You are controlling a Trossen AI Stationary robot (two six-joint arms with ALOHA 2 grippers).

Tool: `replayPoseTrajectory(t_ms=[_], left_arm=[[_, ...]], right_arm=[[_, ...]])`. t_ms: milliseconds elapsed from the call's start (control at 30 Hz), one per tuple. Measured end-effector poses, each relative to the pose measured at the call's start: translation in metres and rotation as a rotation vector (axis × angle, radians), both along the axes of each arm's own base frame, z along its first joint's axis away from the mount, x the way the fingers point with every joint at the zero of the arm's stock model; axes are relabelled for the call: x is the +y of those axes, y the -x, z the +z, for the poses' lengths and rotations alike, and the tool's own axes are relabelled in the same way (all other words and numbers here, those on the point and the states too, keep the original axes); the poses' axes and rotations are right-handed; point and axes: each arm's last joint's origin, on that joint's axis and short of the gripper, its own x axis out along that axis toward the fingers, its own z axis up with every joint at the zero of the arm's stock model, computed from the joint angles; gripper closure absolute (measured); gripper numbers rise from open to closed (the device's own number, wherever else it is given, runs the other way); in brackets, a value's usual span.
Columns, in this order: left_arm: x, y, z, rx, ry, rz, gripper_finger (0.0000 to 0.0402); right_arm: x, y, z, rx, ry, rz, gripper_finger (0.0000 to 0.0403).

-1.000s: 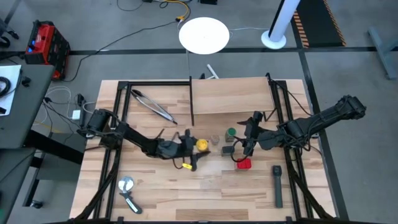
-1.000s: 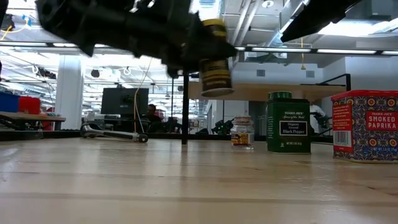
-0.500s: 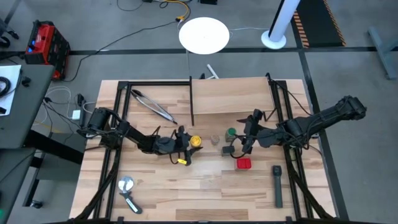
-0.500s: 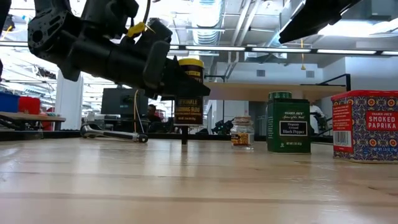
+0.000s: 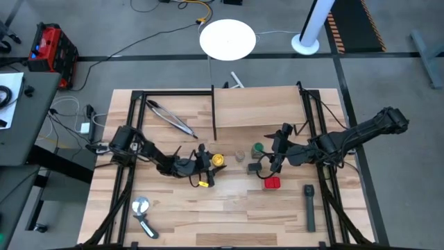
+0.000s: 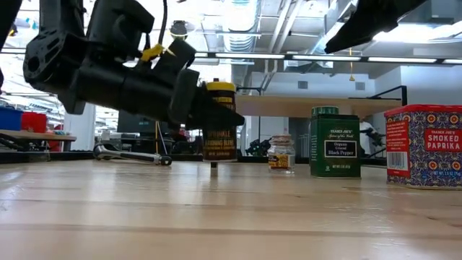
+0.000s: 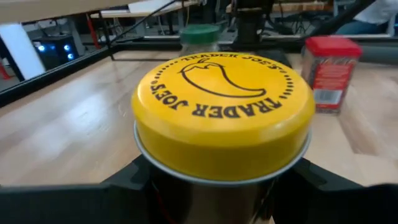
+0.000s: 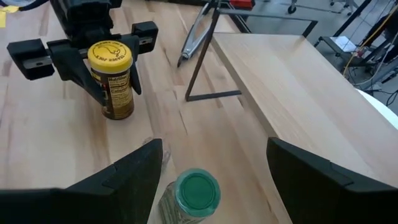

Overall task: Shelf spices
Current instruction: Remove the yellow seasoning bottle from the shelf

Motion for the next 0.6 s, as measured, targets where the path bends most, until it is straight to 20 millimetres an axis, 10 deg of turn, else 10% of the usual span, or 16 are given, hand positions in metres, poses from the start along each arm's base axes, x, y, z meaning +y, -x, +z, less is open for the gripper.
replayPoseTrajectory(t_ms=[600], left_arm=[[0.0025, 0.0005, -0.0098, 0.092, -0.009, -0.011, 0.0213]], right_arm=[[-0.0035, -0.0002, -0.0046, 0.008, 0.001, -0.017, 0.0111]])
